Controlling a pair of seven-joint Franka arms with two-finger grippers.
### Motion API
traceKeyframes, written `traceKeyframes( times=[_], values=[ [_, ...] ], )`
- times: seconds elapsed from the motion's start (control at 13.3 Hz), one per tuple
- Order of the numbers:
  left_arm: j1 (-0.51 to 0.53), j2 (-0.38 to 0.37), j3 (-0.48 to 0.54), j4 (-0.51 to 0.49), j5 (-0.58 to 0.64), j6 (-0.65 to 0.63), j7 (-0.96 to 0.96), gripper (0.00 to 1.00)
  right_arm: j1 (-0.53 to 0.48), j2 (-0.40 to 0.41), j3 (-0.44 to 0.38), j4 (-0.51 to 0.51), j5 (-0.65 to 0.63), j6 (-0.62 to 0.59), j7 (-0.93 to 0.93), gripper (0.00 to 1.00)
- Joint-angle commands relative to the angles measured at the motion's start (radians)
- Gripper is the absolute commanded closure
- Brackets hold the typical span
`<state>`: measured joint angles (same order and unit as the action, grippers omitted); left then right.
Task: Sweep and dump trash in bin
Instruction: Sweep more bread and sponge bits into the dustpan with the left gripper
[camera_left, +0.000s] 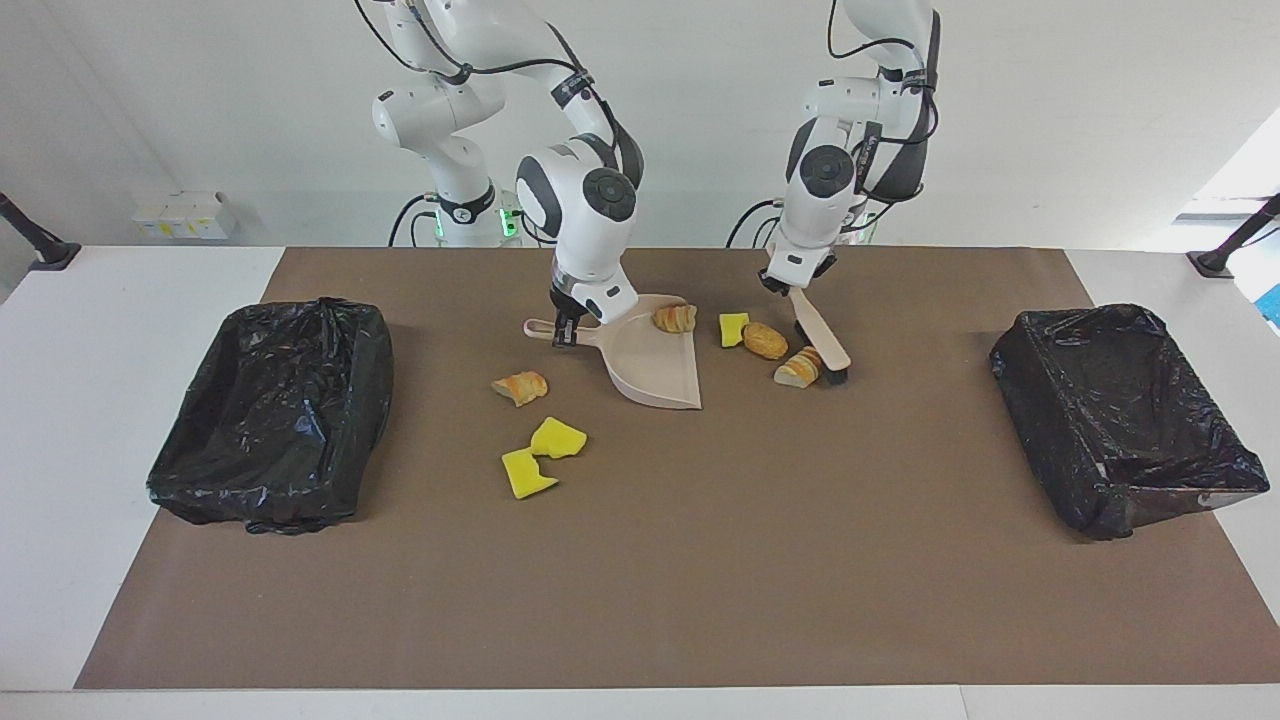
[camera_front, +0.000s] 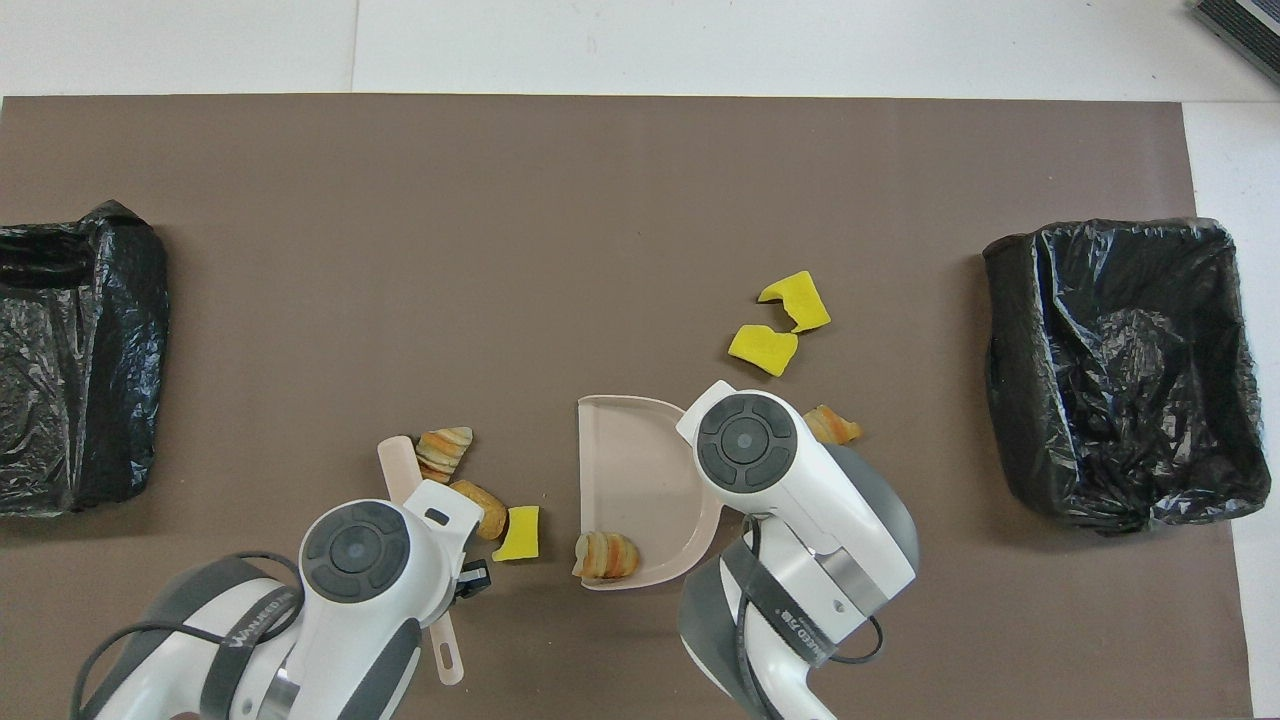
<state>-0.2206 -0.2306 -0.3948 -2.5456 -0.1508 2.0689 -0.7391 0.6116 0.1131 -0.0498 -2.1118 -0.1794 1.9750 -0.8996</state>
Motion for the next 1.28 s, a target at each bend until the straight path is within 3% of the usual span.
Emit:
traceKeyframes(
  times=[0.0, 0.23, 0.45, 0.68, 0.9, 1.2],
  values=[
    [-0.100, 0.045, 0.013, 0.005, -0.047, 0.109, -0.109, 1.00, -0.013, -0.024, 0.008, -0.030, 0.008, 0.008, 0.019, 1.00],
    [-0.204, 0.086, 0.013, 0.037, -0.180, 0.192, -0.201, 1.00, -0.013, -0.024, 0.008, -0.030, 0.008, 0.005, 0.019, 1.00],
    [-0.249, 0.213, 0.011, 0.177, -0.182, 0.260, -0.308, 1.00, -0.013, -0.024, 0.008, -0.028, 0.008, 0.005, 0.016, 1.00],
    [-0.290, 0.264, 0.011, 0.252, -0.182, 0.310, -0.295, 1.00, -0.013, -0.024, 0.008, -0.028, 0.008, 0.005, 0.018, 1.00],
    [-0.312, 0.249, 0.013, 0.266, -0.171, 0.280, -0.197, 1.00, -0.012, -0.024, 0.008, -0.027, 0.008, 0.005, 0.019, 1.00],
    [-0.254, 0.180, 0.021, 0.272, -0.168, 0.079, -0.079, 1.00, -0.013, -0.023, 0.008, -0.022, 0.009, 0.002, 0.027, 1.00]
  ],
)
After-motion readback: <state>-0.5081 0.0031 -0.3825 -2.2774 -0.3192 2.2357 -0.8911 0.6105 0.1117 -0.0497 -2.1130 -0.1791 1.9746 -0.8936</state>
